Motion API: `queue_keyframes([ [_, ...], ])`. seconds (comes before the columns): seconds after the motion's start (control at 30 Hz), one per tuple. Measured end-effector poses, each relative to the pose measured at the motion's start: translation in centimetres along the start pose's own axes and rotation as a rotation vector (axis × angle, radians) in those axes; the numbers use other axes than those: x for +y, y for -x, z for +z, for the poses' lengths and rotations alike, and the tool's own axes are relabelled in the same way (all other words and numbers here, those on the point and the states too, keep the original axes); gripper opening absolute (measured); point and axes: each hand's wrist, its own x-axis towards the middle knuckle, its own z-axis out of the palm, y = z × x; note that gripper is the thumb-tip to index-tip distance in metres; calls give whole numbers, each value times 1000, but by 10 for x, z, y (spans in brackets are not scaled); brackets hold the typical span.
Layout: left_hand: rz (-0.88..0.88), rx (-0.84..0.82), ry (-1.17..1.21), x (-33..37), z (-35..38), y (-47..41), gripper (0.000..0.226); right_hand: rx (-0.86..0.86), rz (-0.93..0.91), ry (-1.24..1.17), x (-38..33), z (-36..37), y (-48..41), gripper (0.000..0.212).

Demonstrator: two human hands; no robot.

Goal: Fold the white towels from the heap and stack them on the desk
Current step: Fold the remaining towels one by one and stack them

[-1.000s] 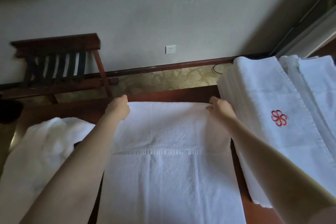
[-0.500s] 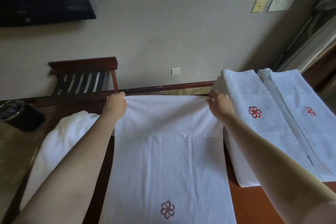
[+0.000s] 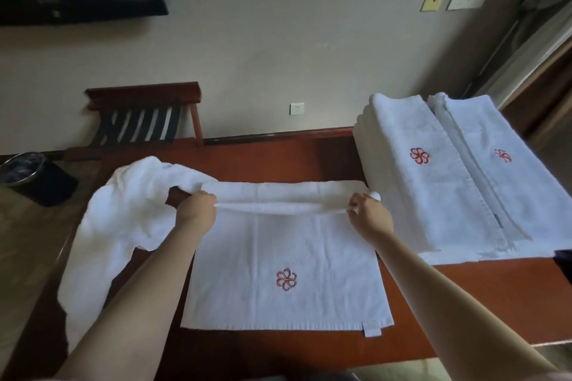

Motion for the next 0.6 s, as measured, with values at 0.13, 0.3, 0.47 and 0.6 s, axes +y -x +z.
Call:
queue_keyframes([
  [0.13,80,-92,-122,-5,32,21,24,-50,71,87,7,21,33,13],
  [0.3,164,-193,-247,-2,62,38,33,-225,104,201,13,39,53,35],
  [0.47,131,-306,-310,4,82,50,40,-383,206,254,11,59,71,50],
  [0.6,126,-313,-306,19,77,46,38,-262,159,289,7,63,70,43],
])
